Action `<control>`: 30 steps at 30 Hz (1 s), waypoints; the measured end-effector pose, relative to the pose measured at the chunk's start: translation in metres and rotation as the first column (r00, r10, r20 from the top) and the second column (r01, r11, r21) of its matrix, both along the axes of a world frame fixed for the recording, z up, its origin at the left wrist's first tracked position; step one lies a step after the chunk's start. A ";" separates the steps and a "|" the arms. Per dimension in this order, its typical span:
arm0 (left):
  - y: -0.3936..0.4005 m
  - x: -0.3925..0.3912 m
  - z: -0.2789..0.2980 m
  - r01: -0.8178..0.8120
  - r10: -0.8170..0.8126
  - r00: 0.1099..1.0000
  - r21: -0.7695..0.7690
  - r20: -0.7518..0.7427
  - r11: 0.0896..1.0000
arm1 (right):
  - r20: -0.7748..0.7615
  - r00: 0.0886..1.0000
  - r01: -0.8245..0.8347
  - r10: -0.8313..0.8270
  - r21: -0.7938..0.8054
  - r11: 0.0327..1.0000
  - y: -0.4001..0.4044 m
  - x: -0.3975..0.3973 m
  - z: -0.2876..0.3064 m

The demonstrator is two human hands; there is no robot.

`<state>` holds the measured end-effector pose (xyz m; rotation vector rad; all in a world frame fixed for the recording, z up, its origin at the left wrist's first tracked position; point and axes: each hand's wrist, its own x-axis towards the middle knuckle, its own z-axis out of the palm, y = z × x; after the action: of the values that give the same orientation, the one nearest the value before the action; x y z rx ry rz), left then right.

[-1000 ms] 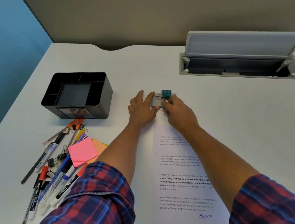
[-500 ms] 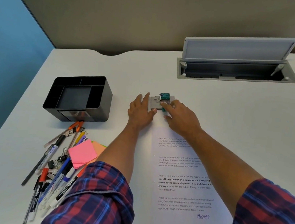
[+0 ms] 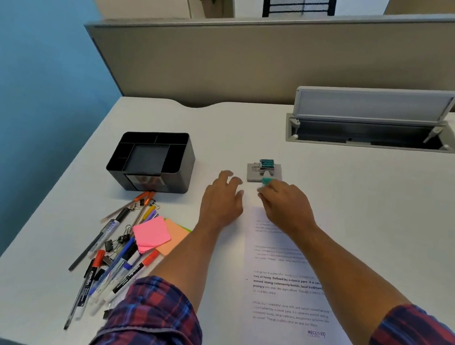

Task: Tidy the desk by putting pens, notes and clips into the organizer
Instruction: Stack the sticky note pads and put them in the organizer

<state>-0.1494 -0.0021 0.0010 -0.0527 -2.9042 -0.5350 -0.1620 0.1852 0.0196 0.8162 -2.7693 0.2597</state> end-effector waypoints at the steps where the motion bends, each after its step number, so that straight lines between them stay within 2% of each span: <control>1: -0.002 0.010 0.003 0.002 -0.002 1.000 0.001 -0.012 1.000 | -0.005 1.000 -0.015 0.015 -0.014 1.000 -0.004 0.005 0.000; 6: -0.013 0.056 0.010 -0.037 0.037 0.999 -0.027 -0.004 0.999 | 0.054 0.996 -0.073 0.075 -0.045 0.996 -0.029 0.029 -0.001; 12: -0.038 0.102 0.020 -0.079 0.077 0.996 -0.074 -0.033 0.994 | 0.168 0.970 -0.181 0.176 0.014 0.983 -0.071 0.062 0.001; 17: -0.083 0.133 0.016 -0.185 0.163 0.972 -0.126 -0.166 0.975 | 0.251 0.935 -0.253 0.253 -0.032 0.967 -0.111 0.081 -0.003; 19: -0.101 0.145 0.016 -0.275 0.247 0.947 -0.118 -0.207 0.954 | 0.267 0.918 -0.294 0.292 -0.033 0.955 -0.125 0.085 -0.005; 21: -0.117 0.156 0.016 -0.391 0.380 0.916 -0.075 -0.130 0.917 | 0.283 0.905 -0.325 0.317 -0.018 0.946 -0.138 0.089 -0.006; 23: -0.130 0.163 0.015 -0.482 0.482 0.876 -0.013 0.016 0.876 | 0.300 0.897 -0.348 0.325 0.024 0.937 -0.148 0.093 -0.006; 26: -0.144 0.169 0.010 -0.540 0.534 0.838 0.024 0.114 0.842 | 0.333 0.888 -0.364 0.319 0.084 0.927 -0.154 0.098 -0.010; 30: -0.152 0.164 0.006 -0.576 0.565 0.808 0.019 0.169 0.817 | 0.325 0.884 -0.399 0.335 0.156 0.903 -0.155 0.101 -0.020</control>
<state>0.0144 -0.1545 0.0071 0.8865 -2.8219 -0.5378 -0.0608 0.0301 -0.0003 1.4813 -2.9250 0.1498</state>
